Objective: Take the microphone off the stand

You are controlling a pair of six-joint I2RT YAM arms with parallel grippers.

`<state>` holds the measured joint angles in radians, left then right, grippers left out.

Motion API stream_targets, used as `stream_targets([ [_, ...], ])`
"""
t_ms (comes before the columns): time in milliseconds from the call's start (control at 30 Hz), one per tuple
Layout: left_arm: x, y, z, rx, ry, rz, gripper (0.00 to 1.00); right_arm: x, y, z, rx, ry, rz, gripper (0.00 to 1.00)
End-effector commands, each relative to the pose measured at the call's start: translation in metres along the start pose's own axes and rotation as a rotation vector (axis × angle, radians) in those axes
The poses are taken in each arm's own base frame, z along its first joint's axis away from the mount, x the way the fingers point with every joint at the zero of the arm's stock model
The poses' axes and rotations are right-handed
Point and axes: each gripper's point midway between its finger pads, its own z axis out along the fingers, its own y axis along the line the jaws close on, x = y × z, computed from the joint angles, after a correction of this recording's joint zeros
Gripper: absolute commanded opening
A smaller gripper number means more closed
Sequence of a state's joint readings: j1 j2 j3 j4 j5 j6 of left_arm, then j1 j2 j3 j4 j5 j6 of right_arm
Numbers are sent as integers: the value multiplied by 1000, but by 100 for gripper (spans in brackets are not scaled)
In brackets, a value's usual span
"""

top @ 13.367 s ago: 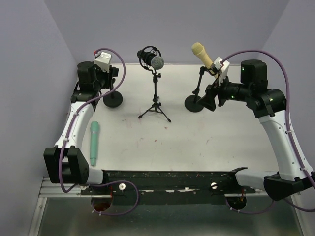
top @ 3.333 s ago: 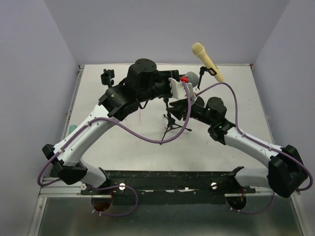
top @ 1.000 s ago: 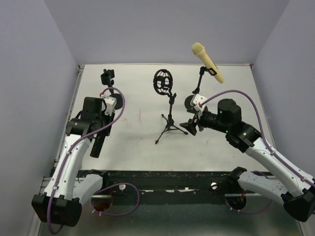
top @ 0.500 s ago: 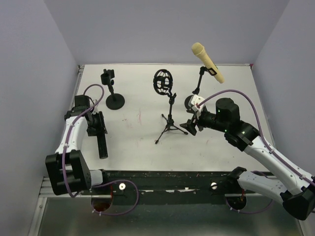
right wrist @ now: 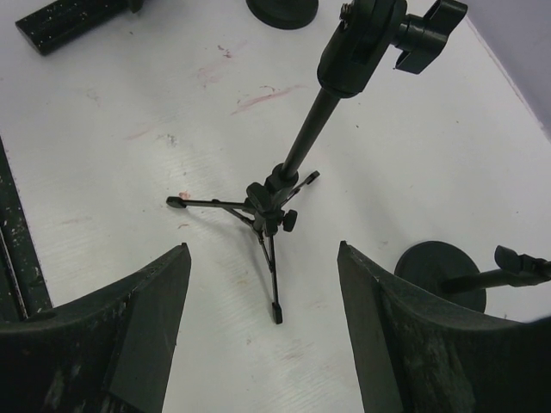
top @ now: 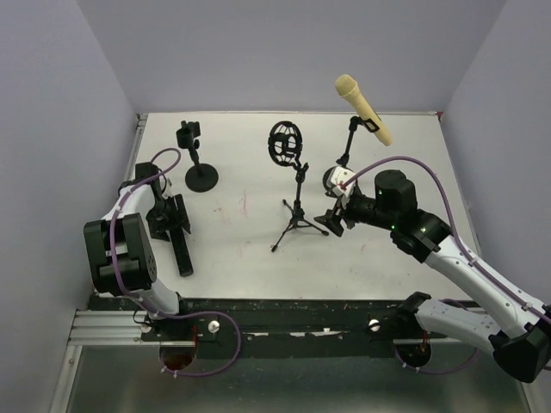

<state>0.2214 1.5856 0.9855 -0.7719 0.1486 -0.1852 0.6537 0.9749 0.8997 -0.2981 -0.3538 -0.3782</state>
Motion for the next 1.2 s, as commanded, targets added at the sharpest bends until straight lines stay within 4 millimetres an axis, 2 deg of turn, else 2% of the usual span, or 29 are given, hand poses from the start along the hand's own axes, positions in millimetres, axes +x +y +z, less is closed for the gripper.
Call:
stream_targets([
  [0,-9,3,0,-14,-10,-14,75,-8,-1,-1,-12,9,-21,77],
  [167,-8,1,-9,-8,-38,-8,76,-7,-4,-2,2,23,-23,77],
  [233,-6,3,-19,-22,-57,-12,81,-7,-4,-3,1,29,-27,77],
  [333,-8,2,-49,-34,-123,10,92,-5,-5,-6,6,45,-29,77],
  [467,-6,-11,-101,13,-208,67,93,-2,-4,-11,21,62,9,77],
  [600,-20,-50,-164,176,-462,254,90,5,2,-11,25,70,115,76],
  [667,-25,-80,-202,301,-648,418,90,7,8,-7,6,63,154,75],
  [733,-15,-123,-245,500,-814,636,90,8,9,-1,6,56,201,74],
  [800,5,-161,-285,678,-932,868,94,9,9,5,0,54,238,72],
  [867,15,-188,-310,762,-986,998,99,9,10,13,-14,52,261,72],
  [900,13,-196,-317,781,-985,1013,99,10,11,16,-24,55,268,72],
  [933,17,-212,-323,847,-946,1035,99,11,11,19,-31,59,272,72],
  [1000,13,-233,-335,935,-874,986,99,13,11,24,-37,63,274,72],
  [1067,0,-251,-342,987,-813,855,98,16,11,27,-38,65,272,72],
  [1133,-7,-270,-357,1109,-741,715,95,18,12,29,-39,58,273,72],
  [1167,-10,-277,-362,1126,-745,695,95,20,12,29,-35,55,276,72],
])
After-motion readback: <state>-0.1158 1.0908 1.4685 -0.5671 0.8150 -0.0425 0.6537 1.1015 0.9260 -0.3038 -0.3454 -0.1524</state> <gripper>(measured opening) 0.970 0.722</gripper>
